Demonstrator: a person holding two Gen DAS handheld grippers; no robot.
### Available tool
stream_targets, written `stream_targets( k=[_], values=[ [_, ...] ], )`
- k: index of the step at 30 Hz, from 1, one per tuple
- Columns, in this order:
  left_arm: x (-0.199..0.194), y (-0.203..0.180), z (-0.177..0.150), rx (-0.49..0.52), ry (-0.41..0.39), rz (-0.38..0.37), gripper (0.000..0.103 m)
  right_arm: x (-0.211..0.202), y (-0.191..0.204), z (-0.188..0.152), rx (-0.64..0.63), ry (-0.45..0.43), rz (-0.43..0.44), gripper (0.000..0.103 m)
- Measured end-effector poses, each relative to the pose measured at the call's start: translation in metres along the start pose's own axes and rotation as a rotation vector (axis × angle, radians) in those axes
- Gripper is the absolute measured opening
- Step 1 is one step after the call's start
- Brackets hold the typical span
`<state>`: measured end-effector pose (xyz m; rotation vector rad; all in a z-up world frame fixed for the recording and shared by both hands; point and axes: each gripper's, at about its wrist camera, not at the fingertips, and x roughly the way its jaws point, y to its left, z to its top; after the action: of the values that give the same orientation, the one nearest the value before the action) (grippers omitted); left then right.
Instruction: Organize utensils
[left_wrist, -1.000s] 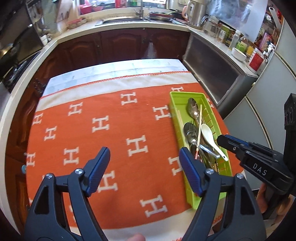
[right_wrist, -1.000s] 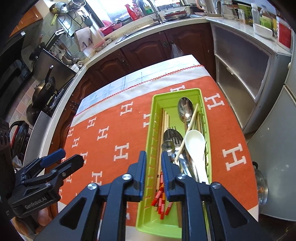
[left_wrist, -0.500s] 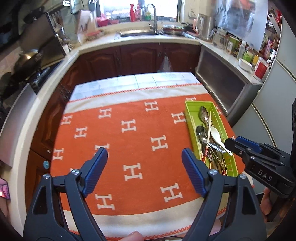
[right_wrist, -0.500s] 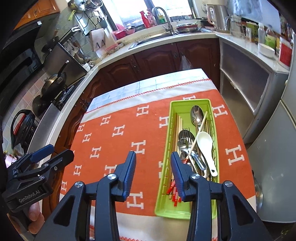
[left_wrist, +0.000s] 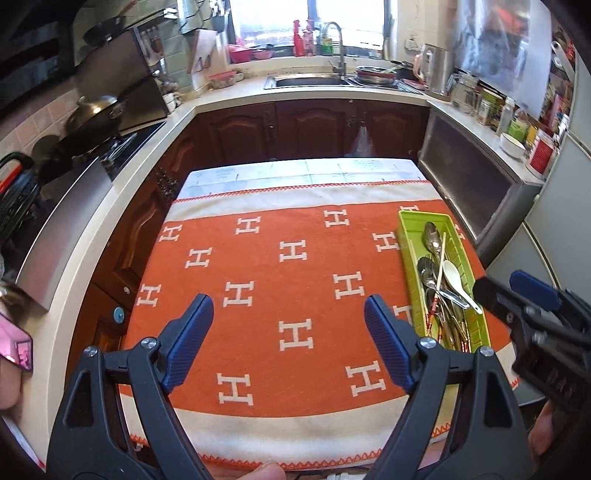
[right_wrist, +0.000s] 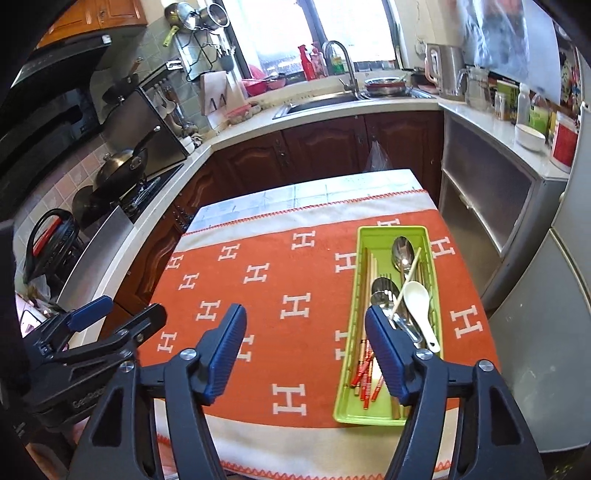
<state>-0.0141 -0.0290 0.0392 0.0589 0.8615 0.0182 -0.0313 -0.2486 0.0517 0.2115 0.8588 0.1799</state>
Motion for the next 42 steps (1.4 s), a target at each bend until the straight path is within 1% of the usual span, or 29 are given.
stream_targets(
  k=[5,8,12,19,42],
  values=[
    [0.002,0.01,-0.006,-0.056,-0.01,0.021,0.082,-0.003,0.02,-0.008,-0.028,-0.015,-0.025,0.074],
    [0.009,0.013,-0.009,-0.068,0.016,0.008,0.082,0.001,0.024,-0.011,-0.034,0.0,-0.023,0.074],
    [0.019,0.014,-0.011,-0.069,0.04,0.004,0.082,0.01,0.023,-0.011,-0.026,0.02,-0.016,0.075],
    [0.029,0.013,-0.012,-0.058,0.042,0.009,0.082,0.03,0.025,-0.009,-0.025,0.055,-0.006,0.076],
    [0.035,0.019,-0.011,-0.071,0.049,0.01,0.082,0.039,0.031,-0.006,-0.031,0.048,-0.003,0.076]
  ],
)
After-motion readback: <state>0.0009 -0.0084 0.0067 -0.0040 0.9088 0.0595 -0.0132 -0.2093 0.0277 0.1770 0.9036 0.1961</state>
